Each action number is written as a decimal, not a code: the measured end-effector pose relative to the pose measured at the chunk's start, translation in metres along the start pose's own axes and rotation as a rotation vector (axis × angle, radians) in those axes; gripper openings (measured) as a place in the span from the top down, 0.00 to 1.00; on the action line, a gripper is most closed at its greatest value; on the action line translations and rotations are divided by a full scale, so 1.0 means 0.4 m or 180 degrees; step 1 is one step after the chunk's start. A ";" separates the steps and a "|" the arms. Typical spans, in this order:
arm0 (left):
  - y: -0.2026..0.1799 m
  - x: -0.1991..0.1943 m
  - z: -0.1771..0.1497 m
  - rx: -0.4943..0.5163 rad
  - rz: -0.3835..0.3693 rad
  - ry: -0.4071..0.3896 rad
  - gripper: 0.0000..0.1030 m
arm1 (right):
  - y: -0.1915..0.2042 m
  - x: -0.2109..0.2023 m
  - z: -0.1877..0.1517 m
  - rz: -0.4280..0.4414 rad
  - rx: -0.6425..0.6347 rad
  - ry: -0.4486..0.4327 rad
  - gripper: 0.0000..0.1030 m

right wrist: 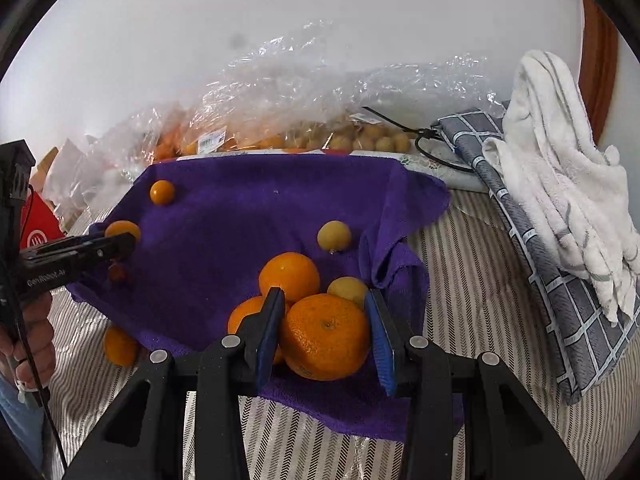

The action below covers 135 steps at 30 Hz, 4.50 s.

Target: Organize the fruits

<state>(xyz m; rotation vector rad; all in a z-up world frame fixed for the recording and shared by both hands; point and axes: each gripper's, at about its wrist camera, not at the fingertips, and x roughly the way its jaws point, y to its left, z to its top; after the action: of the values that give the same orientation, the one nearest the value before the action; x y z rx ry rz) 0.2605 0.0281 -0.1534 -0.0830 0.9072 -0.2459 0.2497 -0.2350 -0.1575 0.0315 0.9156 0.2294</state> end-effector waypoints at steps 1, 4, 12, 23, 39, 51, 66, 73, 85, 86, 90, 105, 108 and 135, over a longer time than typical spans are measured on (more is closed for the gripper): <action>-0.005 0.003 -0.004 0.0023 0.0007 0.0005 0.65 | -0.001 0.001 -0.001 0.0014 0.0019 0.0003 0.60; -0.015 0.012 -0.012 0.0068 0.0006 0.0046 0.65 | -0.013 0.005 -0.003 0.0039 0.0100 0.0006 0.60; -0.044 0.021 -0.032 0.0285 0.0068 0.0130 0.65 | 0.022 -0.033 -0.014 -0.0112 0.0106 -0.0075 0.53; 0.111 -0.200 -0.081 -0.0109 0.0414 -0.0230 0.56 | 0.304 -0.132 -0.109 0.0166 -0.0333 -0.0140 0.48; 0.212 -0.238 -0.290 -0.0273 0.0575 0.0082 0.56 | 0.388 -0.021 -0.132 0.0324 -0.0248 0.0182 0.48; 0.199 -0.238 -0.312 -0.0229 0.0558 0.0060 0.56 | 0.429 0.026 -0.137 0.0228 -0.0456 0.0312 0.71; 0.213 -0.256 -0.240 -0.0459 0.0351 0.0139 0.54 | 0.200 -0.102 -0.042 -0.0015 -0.0135 -0.0112 0.71; 0.183 -0.240 -0.204 -0.0482 0.0372 0.0116 0.54 | 0.183 0.003 -0.023 0.0123 -0.0114 0.0118 0.71; 0.038 -0.369 -0.195 -0.0298 0.0388 -0.0252 0.54 | 0.186 -0.194 -0.074 -0.0251 -0.0065 -0.0223 0.48; 0.018 -0.395 -0.198 -0.0269 0.0393 -0.0312 0.54 | 0.182 -0.229 -0.082 -0.0317 -0.0059 -0.0280 0.47; -0.044 -0.483 -0.212 -0.0186 0.0383 -0.0525 0.42 | 0.160 -0.354 -0.117 -0.0425 0.0062 -0.0412 0.45; -0.150 -0.604 -0.252 -0.0055 0.0520 -0.0821 0.25 | 0.157 -0.559 -0.219 -0.0564 0.0154 -0.0728 0.08; -0.155 -0.605 -0.259 -0.0060 0.0527 -0.0810 0.25 | 0.151 -0.566 -0.228 -0.0552 0.0198 -0.0731 0.08; -0.151 -0.614 -0.269 -0.0063 0.0587 -0.0822 0.25 | 0.157 -0.582 -0.245 -0.0571 0.0207 -0.0747 0.08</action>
<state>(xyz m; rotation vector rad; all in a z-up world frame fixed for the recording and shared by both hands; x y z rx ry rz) 0.0203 0.0335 -0.0203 -0.0475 0.6552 -0.0525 0.0243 -0.2295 -0.0275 0.0354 0.6870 0.0276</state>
